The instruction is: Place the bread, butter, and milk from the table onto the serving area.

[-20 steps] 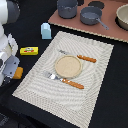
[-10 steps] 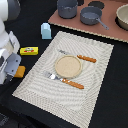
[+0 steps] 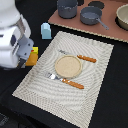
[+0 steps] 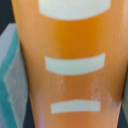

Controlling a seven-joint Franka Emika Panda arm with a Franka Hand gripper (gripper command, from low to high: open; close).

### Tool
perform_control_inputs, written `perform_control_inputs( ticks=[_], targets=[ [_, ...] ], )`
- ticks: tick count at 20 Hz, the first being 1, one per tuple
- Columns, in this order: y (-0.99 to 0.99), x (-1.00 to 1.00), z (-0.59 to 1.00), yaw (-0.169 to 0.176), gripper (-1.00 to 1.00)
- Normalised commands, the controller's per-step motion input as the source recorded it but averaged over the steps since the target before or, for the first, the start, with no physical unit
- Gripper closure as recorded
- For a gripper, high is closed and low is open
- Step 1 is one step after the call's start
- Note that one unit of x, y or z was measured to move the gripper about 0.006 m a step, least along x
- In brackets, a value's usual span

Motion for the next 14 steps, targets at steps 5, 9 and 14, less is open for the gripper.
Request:
perform_control_inputs(
  ticks=[5, 9, 14],
  targets=[
    [0.16, 1.00, 0.32, -0.001, 1.00],
    [0.18, 1.00, 0.24, -0.001, 1.00],
    [0.21, 1.00, 0.27, 0.000, 1.00]
  ],
)
